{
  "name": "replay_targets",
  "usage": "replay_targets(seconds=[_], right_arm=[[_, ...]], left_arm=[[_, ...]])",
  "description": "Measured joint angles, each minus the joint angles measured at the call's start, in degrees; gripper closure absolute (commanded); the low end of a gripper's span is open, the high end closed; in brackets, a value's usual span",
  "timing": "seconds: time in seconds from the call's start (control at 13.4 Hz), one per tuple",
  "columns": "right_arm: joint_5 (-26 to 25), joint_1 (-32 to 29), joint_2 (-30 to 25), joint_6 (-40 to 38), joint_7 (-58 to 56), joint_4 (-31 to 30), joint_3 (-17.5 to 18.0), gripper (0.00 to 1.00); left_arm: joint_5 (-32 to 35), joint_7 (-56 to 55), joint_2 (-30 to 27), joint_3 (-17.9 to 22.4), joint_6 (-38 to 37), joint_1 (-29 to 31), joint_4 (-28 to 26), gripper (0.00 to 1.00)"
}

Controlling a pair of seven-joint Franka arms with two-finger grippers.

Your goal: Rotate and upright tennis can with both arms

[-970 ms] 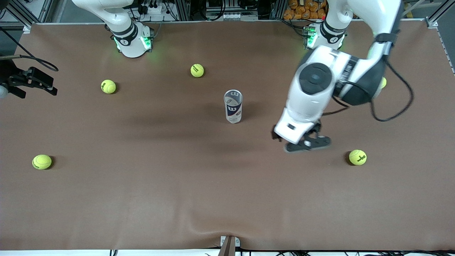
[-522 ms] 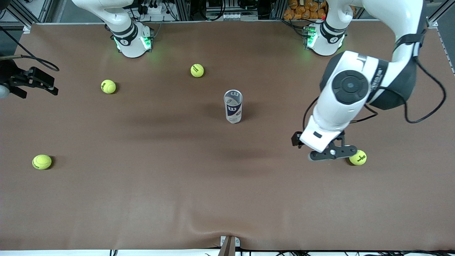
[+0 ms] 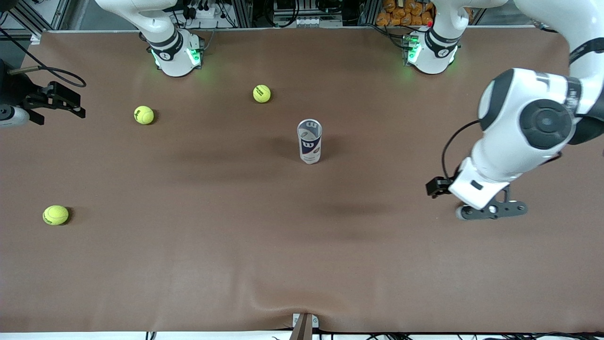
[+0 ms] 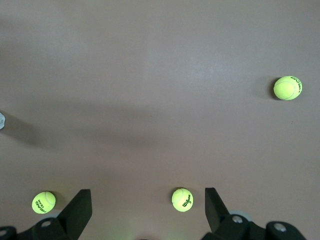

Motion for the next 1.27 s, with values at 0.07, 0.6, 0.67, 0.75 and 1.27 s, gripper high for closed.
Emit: replay_targets(seconds=[0.07, 0.6, 0.67, 0.75, 1.27], right_arm=[[0.0, 0.0, 0.0, 0.0, 0.0, 0.0, 0.0, 0.00], [0.0, -0.1, 0.1, 0.5, 0.0, 0.0, -0.2, 0.00], [0.0, -0.1, 0.1, 0.6, 0.0, 0.0, -0.2, 0.00], [0.0, -0.1, 0.1, 0.6, 0.0, 0.0, -0.2, 0.00], [0.0, -0.1, 0.1, 0.7, -0.1, 0.0, -0.2, 0.00]], left_arm=[[-0.1, 0.9, -0.6, 0.0, -0.2, 0.3, 0.0, 0.00], [-3.6, 10.9, -7.3, 1.2, -7.0, 3.9, 0.0, 0.00], [-4.2, 11.6, -8.6, 1.8, -8.1, 4.0, -0.1, 0.00], [-4.4, 12.2, -10.1, 2.3, -9.1, 3.9, -0.2, 0.00], [-5.4, 18.8, -21.3, 8.6, -15.2, 2.2, -5.7, 0.00]])
